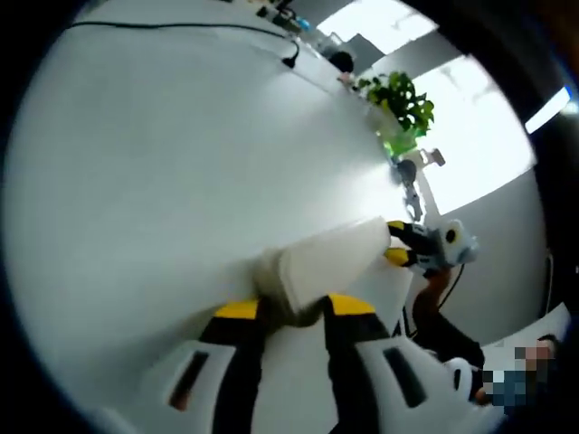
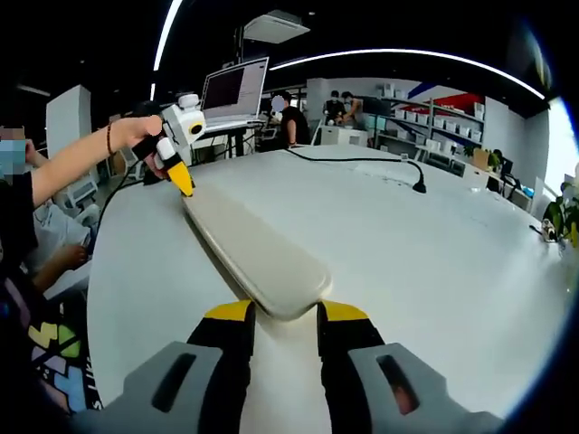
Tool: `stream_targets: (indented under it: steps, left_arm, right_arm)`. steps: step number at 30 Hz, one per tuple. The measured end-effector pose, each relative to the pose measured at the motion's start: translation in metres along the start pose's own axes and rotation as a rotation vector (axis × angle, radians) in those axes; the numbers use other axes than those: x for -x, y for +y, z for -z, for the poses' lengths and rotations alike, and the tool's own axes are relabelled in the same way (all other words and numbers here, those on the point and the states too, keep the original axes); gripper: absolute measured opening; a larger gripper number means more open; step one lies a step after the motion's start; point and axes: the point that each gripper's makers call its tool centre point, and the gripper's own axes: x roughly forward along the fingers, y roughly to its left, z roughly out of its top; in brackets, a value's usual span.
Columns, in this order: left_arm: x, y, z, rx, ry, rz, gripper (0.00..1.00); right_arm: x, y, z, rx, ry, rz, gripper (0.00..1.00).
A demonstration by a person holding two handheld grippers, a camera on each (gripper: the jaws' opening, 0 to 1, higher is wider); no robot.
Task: Arrange the utensils inside the cutlery case until each visible utensil rests in its matching compartment.
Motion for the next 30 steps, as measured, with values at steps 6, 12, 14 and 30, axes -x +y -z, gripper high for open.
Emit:
stream_targets:
  steps: [6, 12, 14, 30]
  left_arm:
    - [-0.005, -0.005, 0.006, 0.021, -0.018, 0.008, 0.25]
    - [-0.005, -0.006, 0.007, 0.065, -0.01, 0.006, 0.25]
    - [-0.006, -0.007, 0.009, 0.077, -0.016, 0.003, 0.25]
    - [0.007, -0.004, 0.001, 0.102, -0.095, 0.05, 0.15]
  right_arm:
    - [0.021, -0.01, -0.031, -0.01, -0.102, 0.018, 0.24]
    - [0.001, 0.026, -0.086, 0.164, -0.219, -0.069, 0.19]
    - [-0.02, 0.05, -0.097, 0.223, -0.234, -0.135, 0.15]
    - [-0.112, 0.117, -0.094, 0.297, 0.037, -0.381, 0.0]
